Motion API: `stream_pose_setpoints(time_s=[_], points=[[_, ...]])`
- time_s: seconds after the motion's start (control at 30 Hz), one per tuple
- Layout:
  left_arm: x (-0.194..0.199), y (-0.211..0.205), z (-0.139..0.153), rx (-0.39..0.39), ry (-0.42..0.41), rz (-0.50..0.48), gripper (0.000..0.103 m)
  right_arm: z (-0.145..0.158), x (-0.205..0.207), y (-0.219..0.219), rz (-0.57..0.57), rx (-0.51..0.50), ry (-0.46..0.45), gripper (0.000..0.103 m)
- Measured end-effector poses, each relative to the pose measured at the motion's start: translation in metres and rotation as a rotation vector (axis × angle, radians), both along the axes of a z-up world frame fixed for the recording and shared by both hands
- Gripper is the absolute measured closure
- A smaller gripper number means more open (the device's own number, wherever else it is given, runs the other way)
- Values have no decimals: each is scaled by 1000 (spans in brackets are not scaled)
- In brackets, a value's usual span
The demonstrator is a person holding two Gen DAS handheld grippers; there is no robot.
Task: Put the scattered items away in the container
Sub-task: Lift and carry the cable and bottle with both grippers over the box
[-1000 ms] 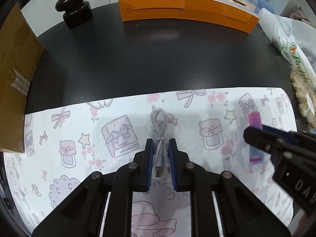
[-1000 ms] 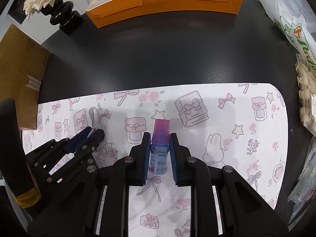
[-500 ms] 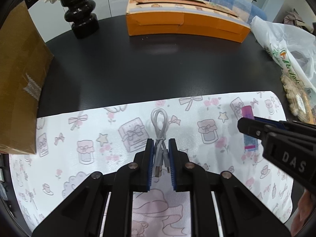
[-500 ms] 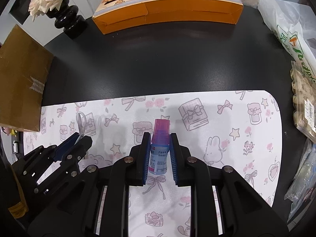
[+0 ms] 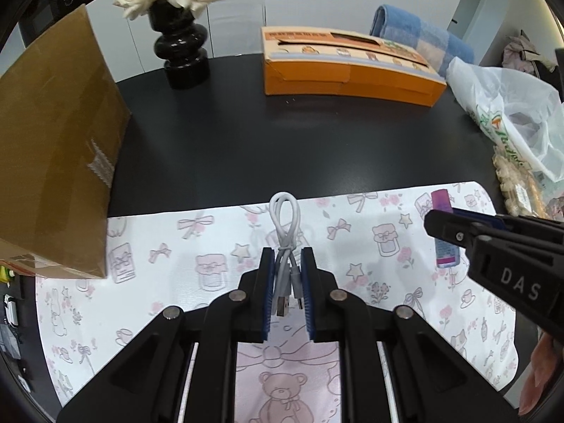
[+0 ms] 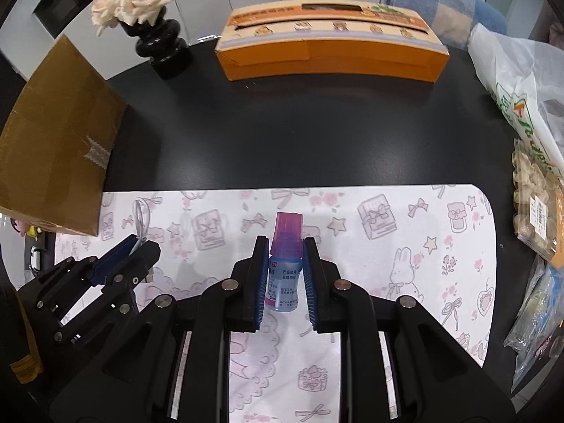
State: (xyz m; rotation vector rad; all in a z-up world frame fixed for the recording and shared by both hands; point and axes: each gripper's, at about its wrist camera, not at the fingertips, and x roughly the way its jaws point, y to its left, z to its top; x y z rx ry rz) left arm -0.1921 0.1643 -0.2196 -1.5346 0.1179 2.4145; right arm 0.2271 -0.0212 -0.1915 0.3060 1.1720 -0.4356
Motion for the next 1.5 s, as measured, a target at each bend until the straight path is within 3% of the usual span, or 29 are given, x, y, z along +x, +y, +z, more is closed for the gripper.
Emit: stream_pose_setpoints(time_s=[0.53,1.5], points=[[-13,-72,69,54,111,48,88,63,48,48,49,-11,-111,83],[-29,-203,154,155,227,183,88,114,110,185,206,-58,-173,83]])
